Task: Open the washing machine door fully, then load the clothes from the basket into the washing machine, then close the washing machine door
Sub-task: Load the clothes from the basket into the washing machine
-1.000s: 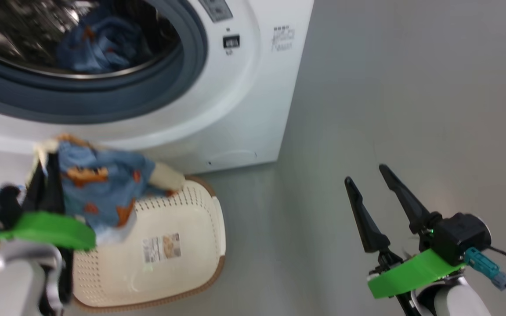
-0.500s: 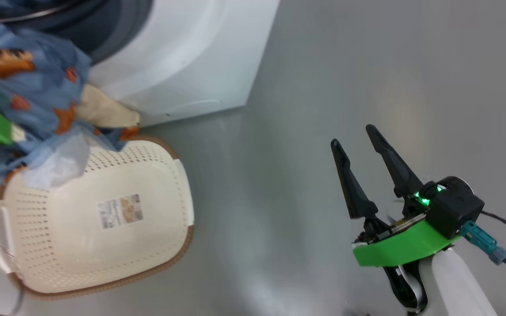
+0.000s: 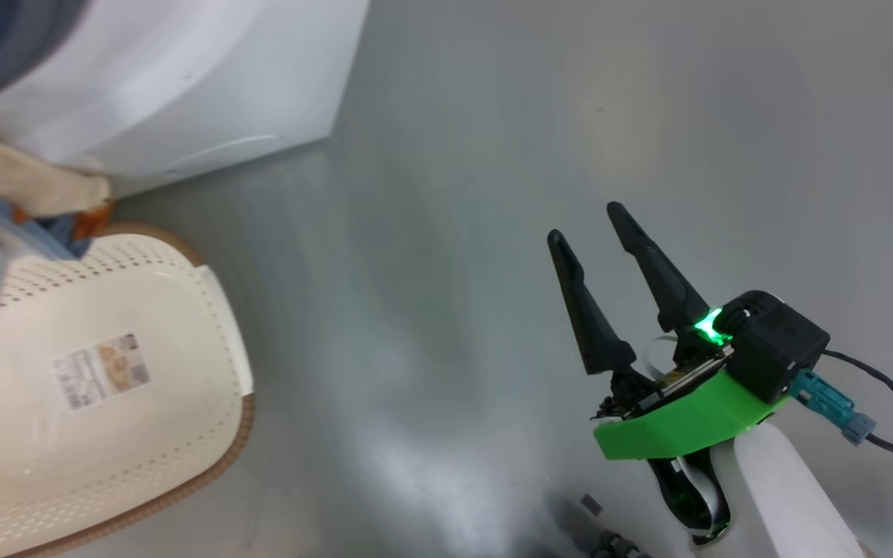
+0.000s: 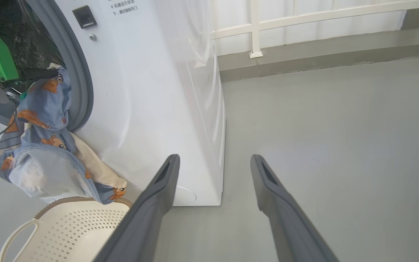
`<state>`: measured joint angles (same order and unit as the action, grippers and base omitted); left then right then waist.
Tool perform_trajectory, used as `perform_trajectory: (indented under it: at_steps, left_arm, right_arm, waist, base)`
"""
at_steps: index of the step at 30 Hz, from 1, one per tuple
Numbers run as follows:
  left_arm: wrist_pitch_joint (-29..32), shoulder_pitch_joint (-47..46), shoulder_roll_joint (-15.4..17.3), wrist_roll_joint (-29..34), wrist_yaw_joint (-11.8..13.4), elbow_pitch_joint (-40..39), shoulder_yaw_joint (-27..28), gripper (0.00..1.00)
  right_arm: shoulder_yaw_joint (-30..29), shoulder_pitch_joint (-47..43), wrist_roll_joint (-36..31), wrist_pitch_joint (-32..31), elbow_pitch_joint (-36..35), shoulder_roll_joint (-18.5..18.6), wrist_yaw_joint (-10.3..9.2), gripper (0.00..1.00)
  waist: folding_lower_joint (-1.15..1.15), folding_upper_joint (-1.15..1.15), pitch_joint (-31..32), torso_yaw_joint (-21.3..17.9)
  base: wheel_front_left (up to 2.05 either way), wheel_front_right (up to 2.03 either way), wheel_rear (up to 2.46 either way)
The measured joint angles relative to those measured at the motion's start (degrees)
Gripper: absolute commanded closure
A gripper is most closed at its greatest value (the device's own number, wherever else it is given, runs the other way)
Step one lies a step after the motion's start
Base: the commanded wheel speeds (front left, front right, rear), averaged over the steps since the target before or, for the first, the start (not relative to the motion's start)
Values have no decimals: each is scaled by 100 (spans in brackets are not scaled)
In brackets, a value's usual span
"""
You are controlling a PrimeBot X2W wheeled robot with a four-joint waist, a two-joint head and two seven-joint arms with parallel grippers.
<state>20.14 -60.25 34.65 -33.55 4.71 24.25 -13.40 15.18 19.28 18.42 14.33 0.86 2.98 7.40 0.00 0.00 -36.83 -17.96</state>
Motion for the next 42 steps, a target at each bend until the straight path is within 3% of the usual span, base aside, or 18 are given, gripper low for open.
perform_trajectory:
  at_steps: [10,19,29,34,42]
  left_arm:
    - [-194,-1143,435,437,26,595,31,100]
    - [-1341,-2115,595,1065,162,1124,-43,100]
    - [-2888,-3350,605,1680,116,1474,-316,100]
    - [-2737,-3509,597,1679,-97,1896,-433,100]
    - [-2316,-2881,260,1193,-145,2181,-356,100]
  right_arm:
    - [285,202,97,0,-81,-3,0,0]
    - [425,318,197,25,-159,-5,0,0]
    - [446,385,194,41,-192,-7,0,0]
    - [439,459,193,41,-194,-7,0,0]
    - [398,458,171,41,-174,-5,0,0]
  waist:
    - [0,0,-423,-412]
    - [0,0,-736,-643]
    - [0,0,-902,-644]
    - [0,0,-894,-586]
    - [0,0,-824,-375]
  base:
    - [0,0,0]
    - [0,0,0]
    - [0,0,0]
    - [0,0,0]
    - [0,0,0]
